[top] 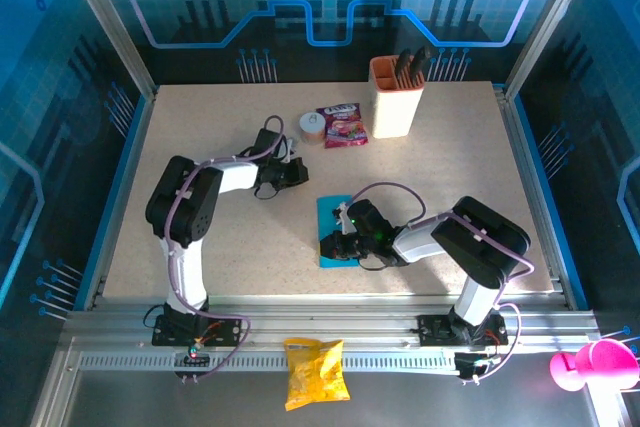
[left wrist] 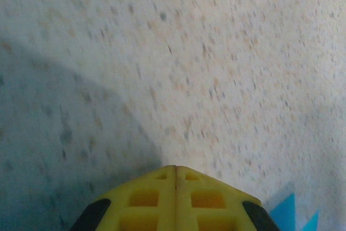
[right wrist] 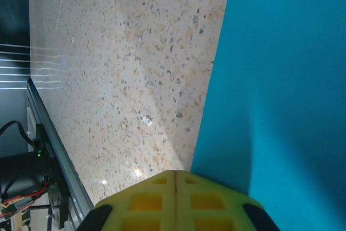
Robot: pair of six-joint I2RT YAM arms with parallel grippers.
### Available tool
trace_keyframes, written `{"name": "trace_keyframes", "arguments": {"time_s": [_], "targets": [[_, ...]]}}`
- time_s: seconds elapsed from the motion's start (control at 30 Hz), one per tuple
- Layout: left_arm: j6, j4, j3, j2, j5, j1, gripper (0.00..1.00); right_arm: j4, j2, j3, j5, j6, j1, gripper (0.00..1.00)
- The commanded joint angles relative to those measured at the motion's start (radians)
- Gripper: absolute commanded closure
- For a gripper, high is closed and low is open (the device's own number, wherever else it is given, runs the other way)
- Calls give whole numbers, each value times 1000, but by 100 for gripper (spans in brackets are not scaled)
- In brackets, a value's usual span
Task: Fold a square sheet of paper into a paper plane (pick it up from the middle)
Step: First fold in half a square sheet of paper at the center of the table.
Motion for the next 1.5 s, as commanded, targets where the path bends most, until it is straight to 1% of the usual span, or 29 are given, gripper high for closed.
{"name": "trace_keyframes", "arguments": {"time_s": [0.0,0.13,0.23,0.27,0.4,0.53,0.73,0.83,0.9,1.0,1.13,1.47], "targets": [[-33,23,-92,-141,41,-72,100,-266,109,-67,66,0,9,100],[-69,65,-197,-228,40,-154,100,-253,122,-69,58,1,9,100],[-94,96,-254,-246,38,-189,100,-252,127,-75,53,4,8,100],[-100,112,-271,-245,37,-195,100,-222,127,-78,52,7,8,100],[-104,142,-292,-213,41,-200,100,-210,128,-83,49,13,8,100],[-85,134,-273,-167,33,-199,100,-202,122,-84,43,15,7,100],[-75,90,-233,-93,-23,-199,100,-214,93,-78,17,-33,8,100],[-74,68,-229,-82,-45,-199,100,-265,55,-60,10,-89,18,100],[-66,55,-229,-80,-55,-199,100,-350,21,-26,21,-138,37,100],[-53,39,-227,-78,-58,-199,100,-502,-23,40,68,-223,81,100],[-42,30,-223,-71,-60,-198,100,-614,-47,90,119,-274,127,100],[-32,22,-214,-61,-60,-199,100,-562,-76,18,147,-203,196,100]]}}
